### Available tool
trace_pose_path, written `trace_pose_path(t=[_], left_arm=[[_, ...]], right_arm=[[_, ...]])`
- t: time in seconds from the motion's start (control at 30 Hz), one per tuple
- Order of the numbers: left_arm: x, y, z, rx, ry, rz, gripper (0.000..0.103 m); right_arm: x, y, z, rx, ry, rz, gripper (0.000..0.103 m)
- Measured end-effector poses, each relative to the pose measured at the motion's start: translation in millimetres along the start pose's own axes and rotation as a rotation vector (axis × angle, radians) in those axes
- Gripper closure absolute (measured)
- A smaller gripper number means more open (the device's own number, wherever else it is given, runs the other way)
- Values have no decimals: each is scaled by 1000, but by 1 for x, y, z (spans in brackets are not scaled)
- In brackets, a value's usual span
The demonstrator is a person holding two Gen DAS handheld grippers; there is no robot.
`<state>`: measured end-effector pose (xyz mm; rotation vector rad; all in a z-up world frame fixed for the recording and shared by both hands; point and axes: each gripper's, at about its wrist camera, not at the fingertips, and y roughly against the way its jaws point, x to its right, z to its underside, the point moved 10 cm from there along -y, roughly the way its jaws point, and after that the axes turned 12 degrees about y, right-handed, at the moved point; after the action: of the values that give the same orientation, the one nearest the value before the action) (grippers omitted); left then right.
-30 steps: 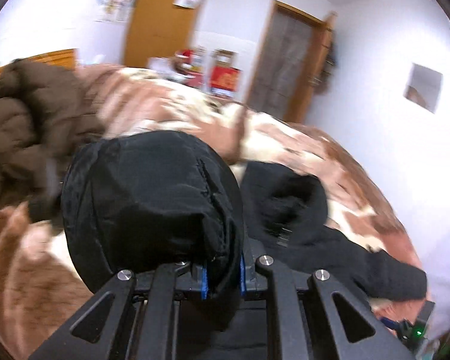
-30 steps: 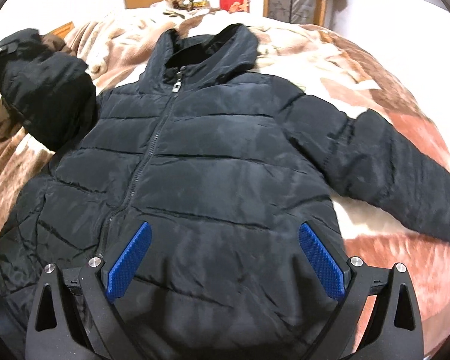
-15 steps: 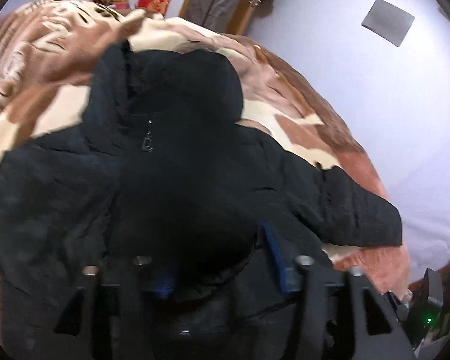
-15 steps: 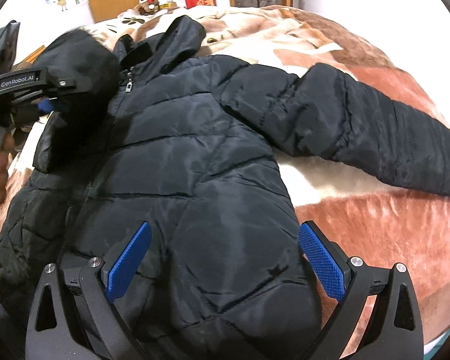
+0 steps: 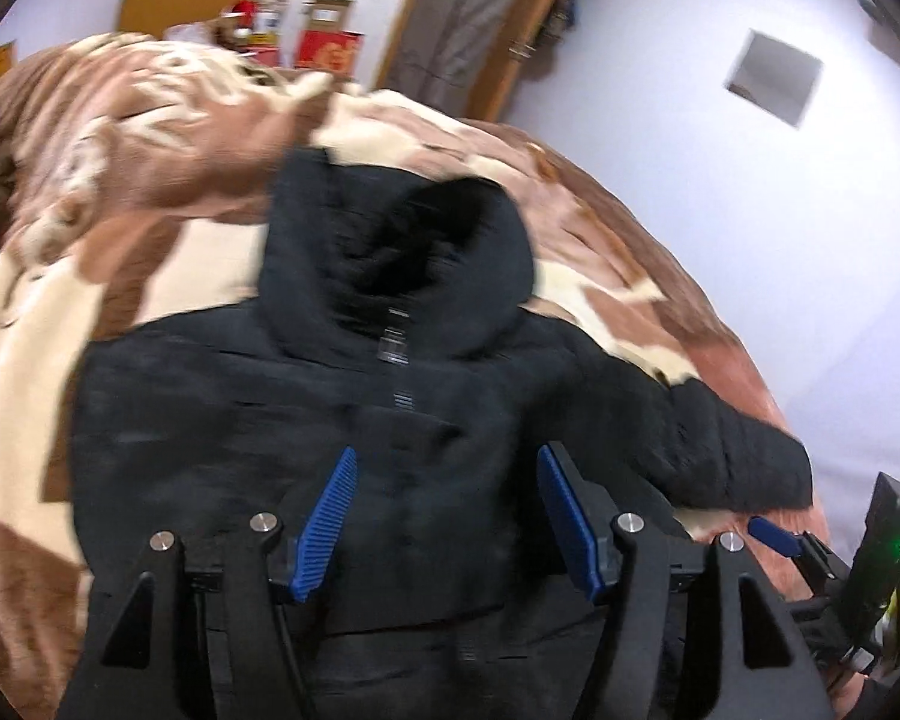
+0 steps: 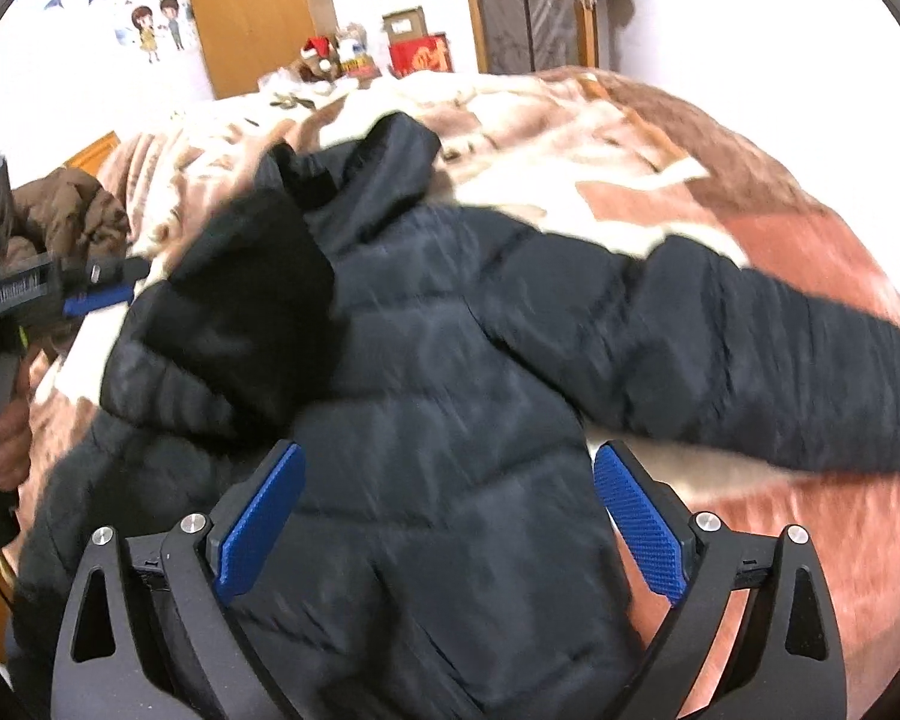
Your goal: Fold large clothes
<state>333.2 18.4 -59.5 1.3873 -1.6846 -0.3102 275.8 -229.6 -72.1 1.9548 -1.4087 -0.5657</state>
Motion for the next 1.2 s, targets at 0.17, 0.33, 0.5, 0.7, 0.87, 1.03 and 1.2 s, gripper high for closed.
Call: trace_pose_path(t=[0.17,0.33,0.5,0.7,0.87,1.03,1.2], left_arm=[[-36,13,-16,50,10,-38,38],[-102,-24,-24,26,13,-225,39],[-166,-53,-5,-38,122,-319,39],[-161,-54,1,-39,113,-313,39],[-151,-26,-31,56,79,-284,39],[-192,-63,-37,-12,128,-358,37],[-202,-78,-27,1,126,-371,35]], right_arm=[[-15,-6,-22,40,0,-8,8],[-29,-51,-19,-57,37,-41,48],[-22,-123,5,-222,59,-46,56],[-6,-151,-20,-229,85,-8,57],[-2,-114,-41,-104,59,-3,57],[2,-156,-33,-191,50,-21,57],[1,-171,-27,-198,77,-4,56]])
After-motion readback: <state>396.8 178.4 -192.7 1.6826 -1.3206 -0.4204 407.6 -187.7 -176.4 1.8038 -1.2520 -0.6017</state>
